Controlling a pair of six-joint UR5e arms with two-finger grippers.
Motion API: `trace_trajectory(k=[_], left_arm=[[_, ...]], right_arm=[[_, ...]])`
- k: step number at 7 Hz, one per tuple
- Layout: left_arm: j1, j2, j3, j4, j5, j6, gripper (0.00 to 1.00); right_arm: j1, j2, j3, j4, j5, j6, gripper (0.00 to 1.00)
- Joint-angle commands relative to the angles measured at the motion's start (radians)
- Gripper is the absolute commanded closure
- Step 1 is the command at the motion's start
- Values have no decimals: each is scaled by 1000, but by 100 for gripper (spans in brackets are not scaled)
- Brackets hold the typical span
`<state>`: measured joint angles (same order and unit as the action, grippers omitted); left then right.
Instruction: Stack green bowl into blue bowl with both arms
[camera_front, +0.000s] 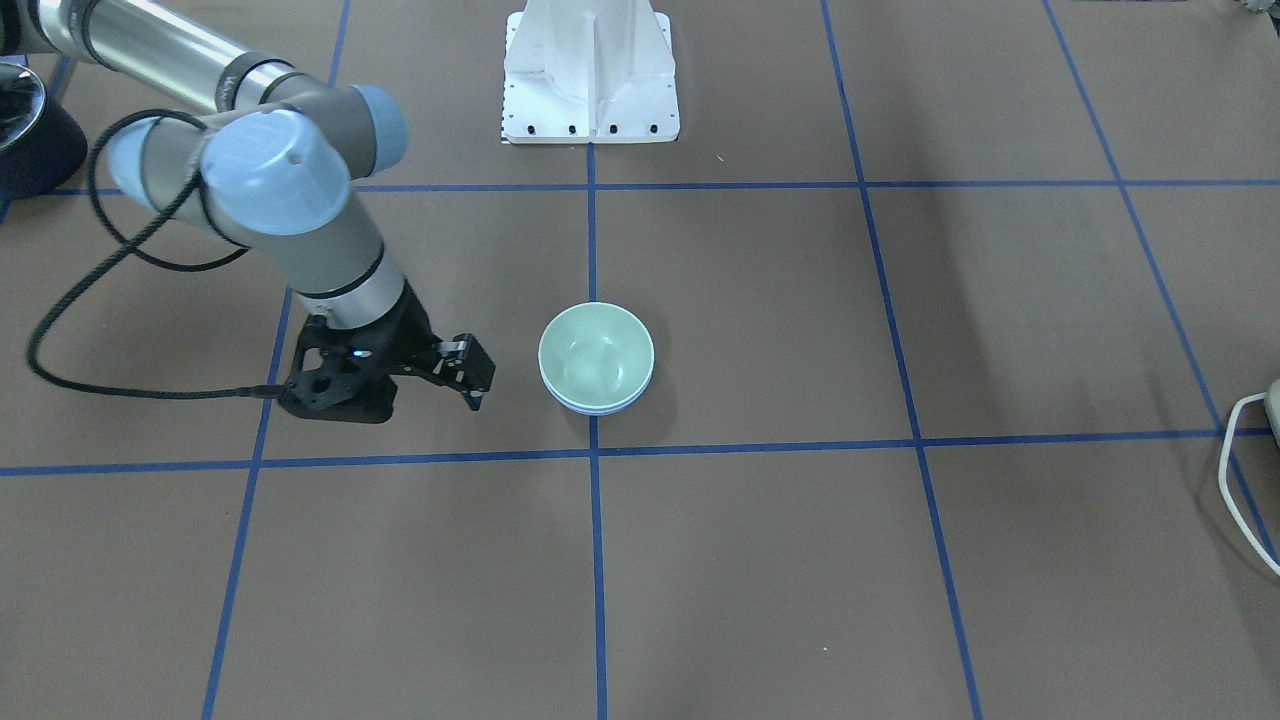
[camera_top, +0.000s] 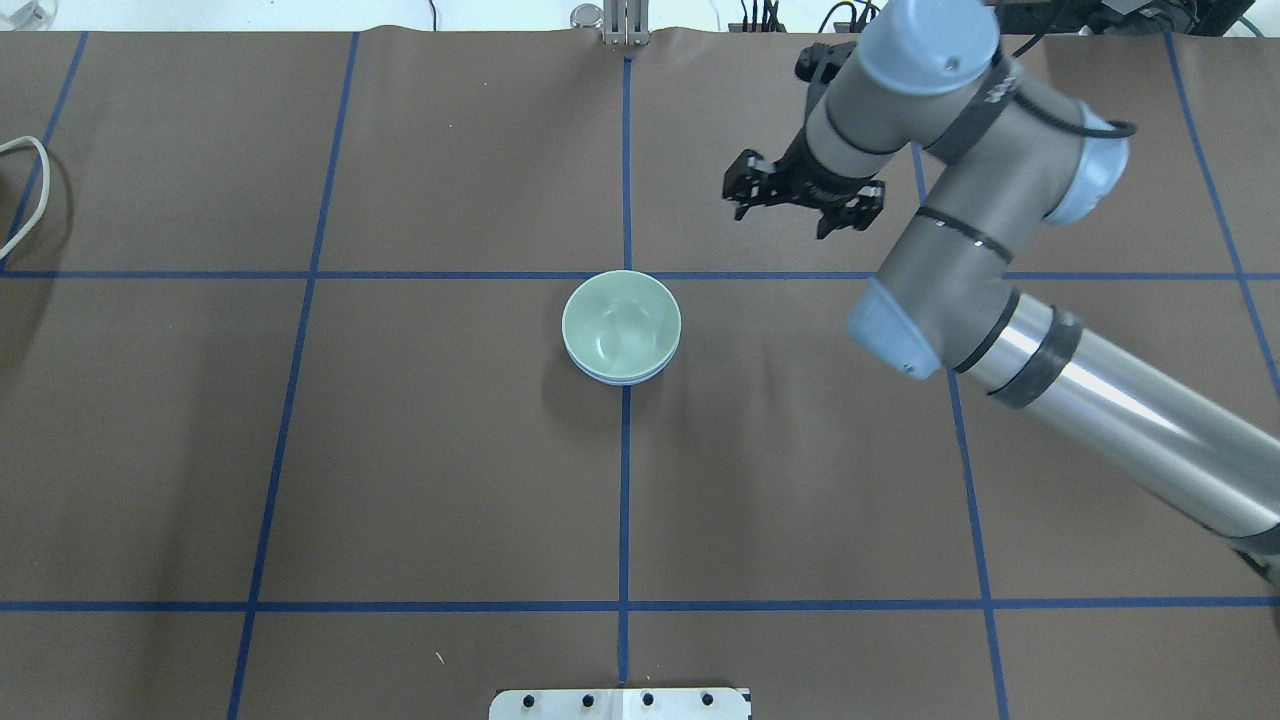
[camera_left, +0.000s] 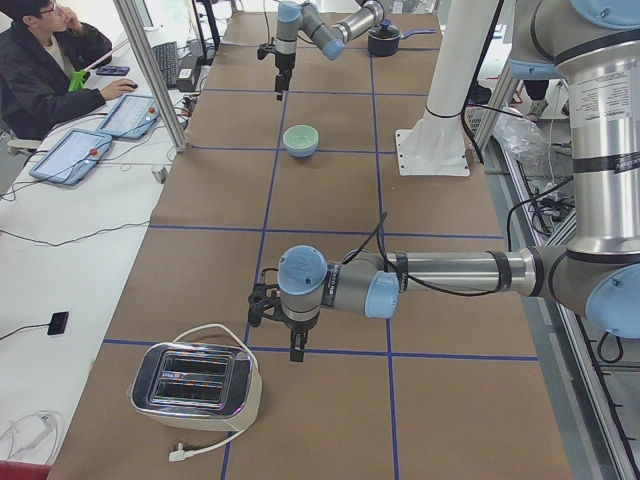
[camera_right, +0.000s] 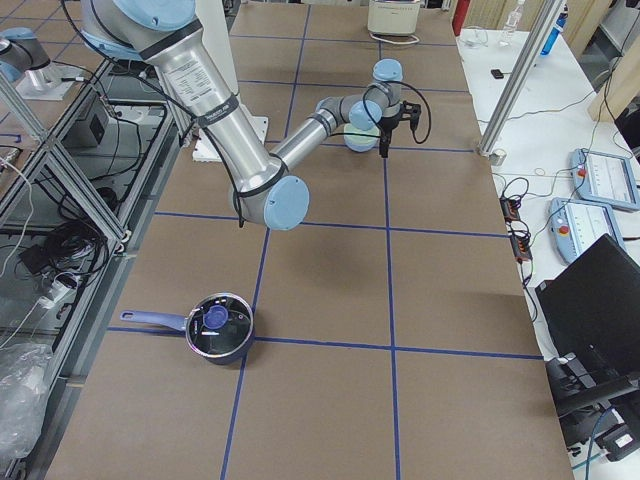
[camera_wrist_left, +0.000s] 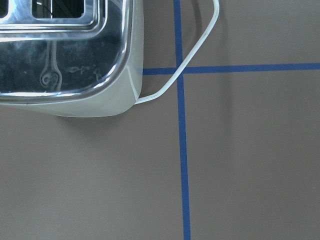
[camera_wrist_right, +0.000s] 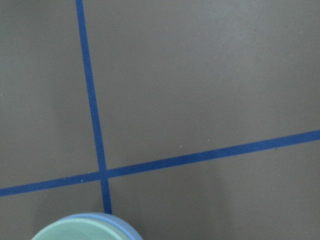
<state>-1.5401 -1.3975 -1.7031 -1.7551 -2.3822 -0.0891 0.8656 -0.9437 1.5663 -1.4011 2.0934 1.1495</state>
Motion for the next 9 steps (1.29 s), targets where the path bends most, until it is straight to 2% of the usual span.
trace_trajectory(k=[1, 2, 3, 5, 7, 9], left_arm=[[0, -2, -32, 66, -9, 8, 2], [0, -8, -64, 115, -9, 12, 2], [-2, -9, -82, 149, -9, 20, 2], [-11, -6, -81, 151, 0, 40, 2], [-57, -5, -69, 140, -3, 40, 2], [-57, 0, -50, 131, -2, 34, 2]], right_arm=[[226, -107, -2, -72, 117, -348, 0], [312, -143, 4, -149, 120, -539, 0], [384, -215, 4, -165, 140, -698, 0], [555, -393, 6, -157, 236, -987, 0], [662, -528, 9, -162, 229, -1132, 0], [719, -639, 23, -154, 221, -1160, 0]])
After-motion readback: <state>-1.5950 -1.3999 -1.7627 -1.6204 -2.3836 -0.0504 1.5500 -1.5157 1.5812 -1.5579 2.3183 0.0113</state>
